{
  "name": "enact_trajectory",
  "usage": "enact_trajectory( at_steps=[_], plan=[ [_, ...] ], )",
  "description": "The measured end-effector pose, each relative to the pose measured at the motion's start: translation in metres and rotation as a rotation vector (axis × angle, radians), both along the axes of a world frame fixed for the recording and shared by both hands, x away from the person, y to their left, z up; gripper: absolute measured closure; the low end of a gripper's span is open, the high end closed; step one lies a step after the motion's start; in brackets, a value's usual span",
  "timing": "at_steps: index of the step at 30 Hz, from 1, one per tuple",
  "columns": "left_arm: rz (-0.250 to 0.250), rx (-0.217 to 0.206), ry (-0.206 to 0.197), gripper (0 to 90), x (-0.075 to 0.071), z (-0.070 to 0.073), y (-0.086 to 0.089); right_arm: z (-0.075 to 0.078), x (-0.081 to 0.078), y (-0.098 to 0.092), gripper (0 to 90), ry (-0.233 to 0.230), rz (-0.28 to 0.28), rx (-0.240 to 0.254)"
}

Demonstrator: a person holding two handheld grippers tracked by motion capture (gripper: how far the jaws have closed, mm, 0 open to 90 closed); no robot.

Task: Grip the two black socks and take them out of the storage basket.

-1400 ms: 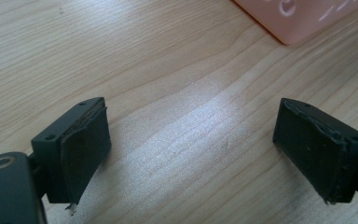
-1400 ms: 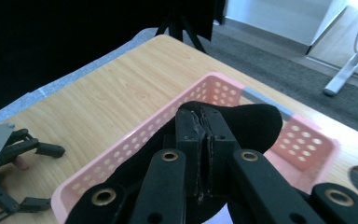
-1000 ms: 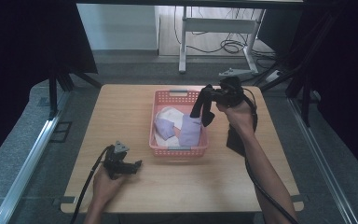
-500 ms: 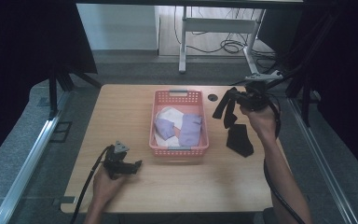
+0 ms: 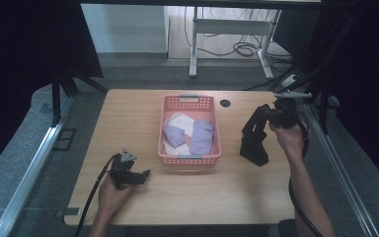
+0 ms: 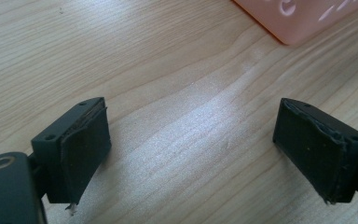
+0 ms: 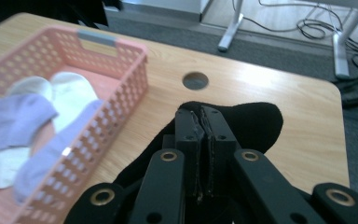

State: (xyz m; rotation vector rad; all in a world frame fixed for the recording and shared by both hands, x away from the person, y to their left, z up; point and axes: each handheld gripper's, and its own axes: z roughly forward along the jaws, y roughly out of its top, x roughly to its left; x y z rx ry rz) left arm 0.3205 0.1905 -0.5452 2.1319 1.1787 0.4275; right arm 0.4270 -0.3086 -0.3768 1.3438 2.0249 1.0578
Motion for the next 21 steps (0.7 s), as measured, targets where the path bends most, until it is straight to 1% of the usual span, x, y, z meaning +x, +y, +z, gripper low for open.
enact_trajectory(
  at_steps=[3, 10, 21],
  plan=[
    [0.001, -0.001, 0.000, 10.6, 0.000, 0.000, 0.000, -0.013, 0.004, -0.002, 85.8, 0.019, -0.014, -0.010],
    [0.003, -0.005, 0.000, 10.6, 0.000, 0.000, 0.000, -0.047, 0.016, 0.003, 84.6, 0.061, -0.026, -0.056],
    [0.005, -0.006, -0.002, 10.6, 0.000, 0.000, 0.000, -0.088, 0.030, 0.012, 83.0, 0.124, -0.038, -0.098]
  ],
)
